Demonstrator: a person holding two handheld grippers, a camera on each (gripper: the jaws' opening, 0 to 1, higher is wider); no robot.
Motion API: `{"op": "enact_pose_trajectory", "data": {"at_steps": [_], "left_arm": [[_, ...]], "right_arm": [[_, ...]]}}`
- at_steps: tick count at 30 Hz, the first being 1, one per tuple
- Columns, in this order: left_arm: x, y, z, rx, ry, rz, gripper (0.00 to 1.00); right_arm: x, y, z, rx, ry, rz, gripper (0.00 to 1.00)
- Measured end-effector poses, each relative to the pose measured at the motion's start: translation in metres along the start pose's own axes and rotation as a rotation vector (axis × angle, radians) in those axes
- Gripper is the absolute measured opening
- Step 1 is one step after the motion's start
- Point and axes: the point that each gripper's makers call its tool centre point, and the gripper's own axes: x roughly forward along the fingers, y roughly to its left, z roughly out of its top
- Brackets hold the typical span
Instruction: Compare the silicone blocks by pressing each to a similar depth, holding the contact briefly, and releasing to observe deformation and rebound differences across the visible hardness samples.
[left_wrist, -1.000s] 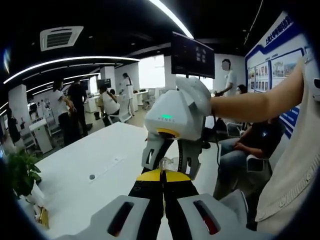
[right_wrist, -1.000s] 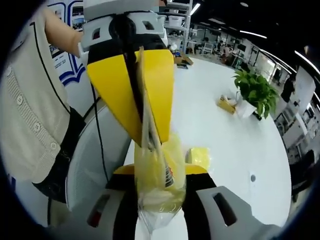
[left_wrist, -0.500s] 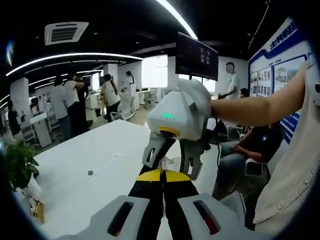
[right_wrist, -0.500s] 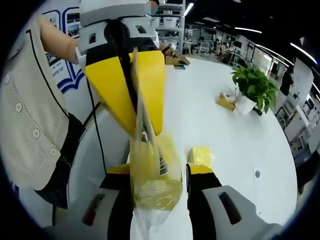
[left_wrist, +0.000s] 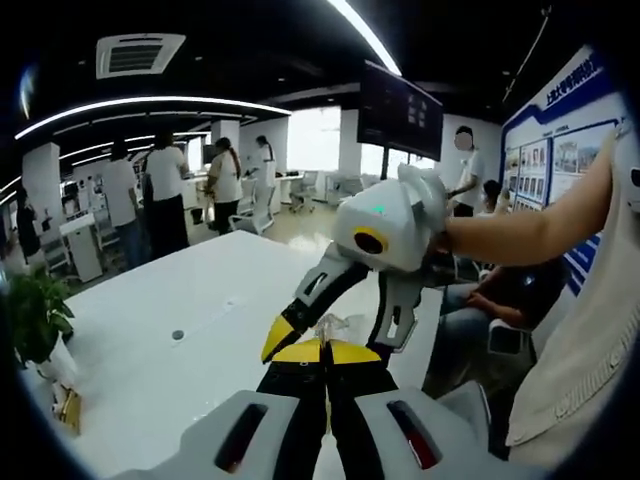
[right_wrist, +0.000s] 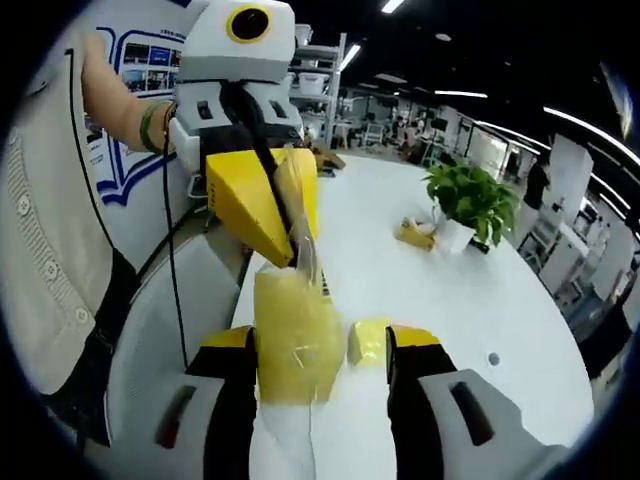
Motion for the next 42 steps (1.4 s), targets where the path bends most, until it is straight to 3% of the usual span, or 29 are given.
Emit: {"op": "enact_pose_trajectory", "data": {"at_steps": [9,13,22,26,34,42], "left_arm": [[0.005,0.005,-0.008,-0.037,0.013,-0.001,0.0],[0.009,0.009,-0.012,-0.065,0.008,0.001,0.0],[0.024,0.017,-0.029,-0.159,0.013,0.004,0.0],[0.033,0.02,-0.041,-0.173,0.02,0.016,0.0],[0.054,0.029,-0.066,-0.245,0.024,0.033,0.0],[0.086,0.039,-0.09,-0.322,0.023,0.033,0.0]], "right_arm": [[-0.026,0.0,-0.001,0.087,-0.136,-0.123,0.55],[-0.04,0.0,0.001,0.148,-0.236,-0.205,0.61],[-0.068,0.003,-0.014,0.295,-0.383,-0.347,0.69],[-0.074,0.01,-0.029,0.372,-0.385,-0.364,0.76],[-0.092,0.014,-0.046,0.431,-0.434,-0.464,0.74],[-0.097,0.014,-0.071,0.578,-0.467,-0.516,0.72]]}}
